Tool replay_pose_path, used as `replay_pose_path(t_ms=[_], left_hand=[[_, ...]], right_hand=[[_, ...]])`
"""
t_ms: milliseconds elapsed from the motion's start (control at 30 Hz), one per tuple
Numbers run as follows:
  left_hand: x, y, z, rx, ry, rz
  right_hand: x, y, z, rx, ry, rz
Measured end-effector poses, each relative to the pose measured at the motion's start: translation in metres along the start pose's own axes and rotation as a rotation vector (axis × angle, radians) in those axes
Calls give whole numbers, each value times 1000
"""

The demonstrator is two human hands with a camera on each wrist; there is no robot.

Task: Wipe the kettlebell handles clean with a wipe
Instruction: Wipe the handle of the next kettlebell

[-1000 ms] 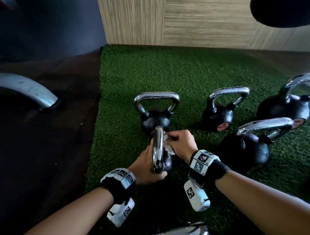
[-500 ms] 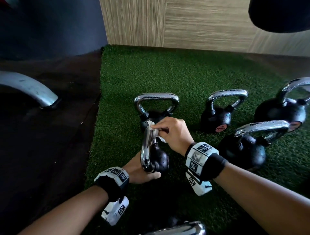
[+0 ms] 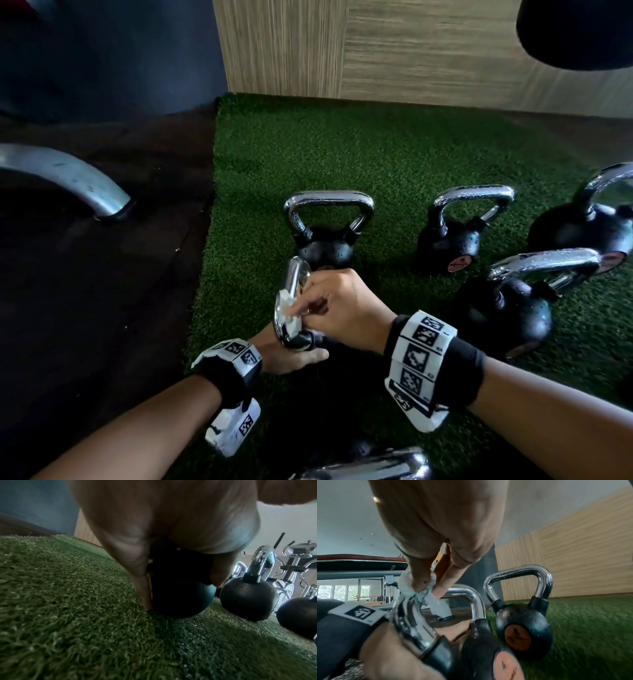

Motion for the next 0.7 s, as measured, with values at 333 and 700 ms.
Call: replay_pose_path(t_ms=[333,700], left_hand=[[-2,-7,13,-29,154,121],[2,-10,13,67,-64,99]], right_hand=[[15,-17,-26,5,-214,175],[9,-24,-39,123,-336,361]])
Point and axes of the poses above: each hand's wrist, its own x-axis away from the middle knuckle, its own y-axis out of the back of the hand, z = x × y, the point moved 5 cm from there along -x, towards the middle knuckle, and after that the axes turned 8 degrees about x, right-handed, at the moved point
